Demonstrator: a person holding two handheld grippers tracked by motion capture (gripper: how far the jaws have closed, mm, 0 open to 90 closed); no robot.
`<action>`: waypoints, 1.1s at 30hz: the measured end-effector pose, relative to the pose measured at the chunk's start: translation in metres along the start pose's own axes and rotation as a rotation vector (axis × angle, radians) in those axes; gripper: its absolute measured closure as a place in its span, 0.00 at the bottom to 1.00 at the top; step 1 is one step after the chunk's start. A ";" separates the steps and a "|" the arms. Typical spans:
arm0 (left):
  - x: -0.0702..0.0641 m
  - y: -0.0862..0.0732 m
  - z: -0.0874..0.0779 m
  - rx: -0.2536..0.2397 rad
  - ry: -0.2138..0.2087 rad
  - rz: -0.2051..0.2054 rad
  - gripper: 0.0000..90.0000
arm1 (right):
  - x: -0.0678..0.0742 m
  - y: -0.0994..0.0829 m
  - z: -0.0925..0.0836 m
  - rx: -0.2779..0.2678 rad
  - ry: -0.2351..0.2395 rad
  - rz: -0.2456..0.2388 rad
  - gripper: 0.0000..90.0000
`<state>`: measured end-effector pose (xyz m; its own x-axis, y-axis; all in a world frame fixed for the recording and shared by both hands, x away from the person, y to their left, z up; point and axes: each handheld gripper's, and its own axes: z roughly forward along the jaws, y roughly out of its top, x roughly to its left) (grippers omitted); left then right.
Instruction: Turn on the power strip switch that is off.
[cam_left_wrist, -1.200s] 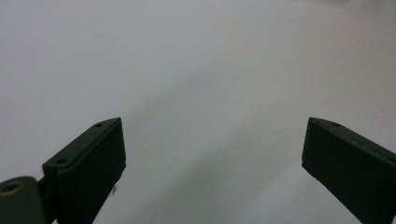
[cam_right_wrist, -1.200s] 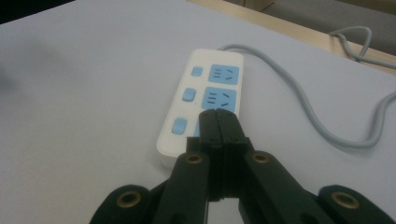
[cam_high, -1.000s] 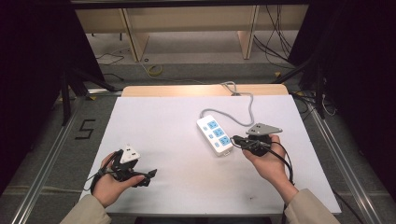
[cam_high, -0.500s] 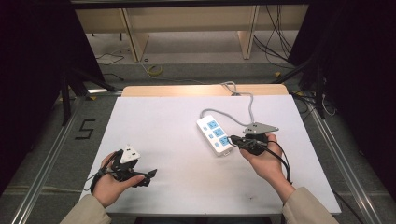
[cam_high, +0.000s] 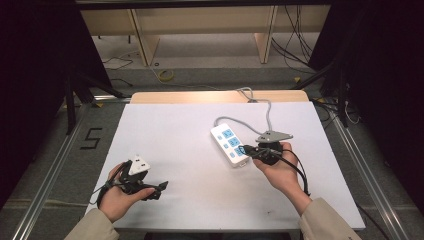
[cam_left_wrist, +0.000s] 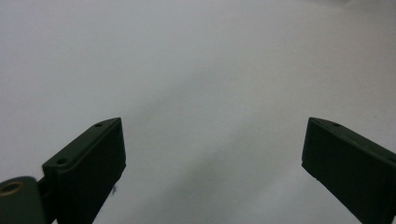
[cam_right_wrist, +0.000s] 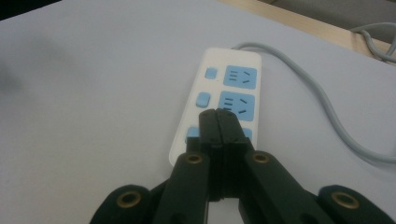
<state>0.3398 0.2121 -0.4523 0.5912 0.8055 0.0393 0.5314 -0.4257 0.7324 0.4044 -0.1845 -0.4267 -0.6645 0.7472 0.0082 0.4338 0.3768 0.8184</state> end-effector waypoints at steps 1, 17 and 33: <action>0.000 0.000 0.000 0.000 0.000 0.000 0.07 | 0.000 0.000 0.000 0.004 0.003 0.000 1.00; 0.000 0.000 0.000 0.000 0.000 -0.001 0.07 | 0.002 0.004 0.008 0.017 0.007 -0.005 1.00; 0.000 0.000 0.000 0.000 0.001 -0.001 0.07 | 0.003 0.007 0.015 0.024 0.014 -0.006 1.00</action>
<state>0.3399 0.2121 -0.4524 0.5905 0.8061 0.0391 0.5321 -0.4253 0.7321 0.4144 -0.1711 -0.4291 -0.6757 0.7370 0.0116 0.4439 0.3944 0.8046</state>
